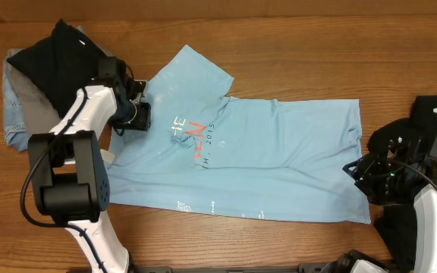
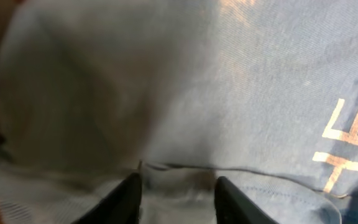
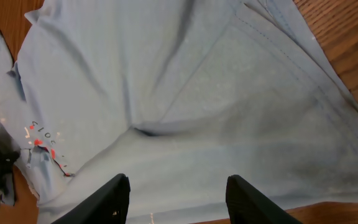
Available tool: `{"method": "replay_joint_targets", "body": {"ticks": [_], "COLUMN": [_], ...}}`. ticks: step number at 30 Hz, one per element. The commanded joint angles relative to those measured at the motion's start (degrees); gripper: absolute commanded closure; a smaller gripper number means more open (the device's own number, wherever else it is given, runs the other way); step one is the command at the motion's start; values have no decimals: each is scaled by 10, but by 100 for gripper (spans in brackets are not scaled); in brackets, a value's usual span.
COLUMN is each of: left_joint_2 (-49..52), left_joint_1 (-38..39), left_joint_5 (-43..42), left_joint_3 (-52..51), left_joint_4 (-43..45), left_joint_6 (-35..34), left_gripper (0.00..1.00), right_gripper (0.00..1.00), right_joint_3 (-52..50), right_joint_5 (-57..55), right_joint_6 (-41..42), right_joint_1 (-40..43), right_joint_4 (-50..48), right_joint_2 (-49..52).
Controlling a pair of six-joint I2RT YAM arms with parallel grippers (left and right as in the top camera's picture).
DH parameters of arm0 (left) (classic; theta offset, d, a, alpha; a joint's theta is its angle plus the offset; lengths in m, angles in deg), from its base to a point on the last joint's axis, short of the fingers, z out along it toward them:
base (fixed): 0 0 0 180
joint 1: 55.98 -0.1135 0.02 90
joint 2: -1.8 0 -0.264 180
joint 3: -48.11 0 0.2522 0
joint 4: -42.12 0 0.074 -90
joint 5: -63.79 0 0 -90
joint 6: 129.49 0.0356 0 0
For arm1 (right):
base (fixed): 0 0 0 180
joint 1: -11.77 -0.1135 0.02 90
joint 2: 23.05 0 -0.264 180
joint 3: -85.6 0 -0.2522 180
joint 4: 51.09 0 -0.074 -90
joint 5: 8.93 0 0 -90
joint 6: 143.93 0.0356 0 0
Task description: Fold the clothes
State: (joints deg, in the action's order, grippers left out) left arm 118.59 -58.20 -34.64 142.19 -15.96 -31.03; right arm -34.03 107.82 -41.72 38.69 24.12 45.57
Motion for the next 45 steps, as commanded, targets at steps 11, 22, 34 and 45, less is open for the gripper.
{"method": "replay_joint_targets", "body": {"ticks": [11, 22, 34, 45], "left_joint_2": [3, -3, -4, -4], "left_joint_1": [3, 3, 3, 26], "left_joint_5": [18, 99, 114, -50], "left_joint_3": [15, 96, 123, 346], "left_joint_4": [-4, -110, -156, -250], "left_joint_6": [1, -1, -43, -5], "left_gripper": [96, 96, 36, 30], "right_gripper": [46, 46, 46, 46], "right_joint_3": [6, 6, 7, 138], "right_joint_5": [-2, -2, -1, 3], "right_joint_6": [2, 2, 2, 3], "right_joint_1": [-3, -3, -3, -3], "right_joint_4": [3, 2, -28, -83], "right_joint_2": [-5, -5, -5, 41]}}
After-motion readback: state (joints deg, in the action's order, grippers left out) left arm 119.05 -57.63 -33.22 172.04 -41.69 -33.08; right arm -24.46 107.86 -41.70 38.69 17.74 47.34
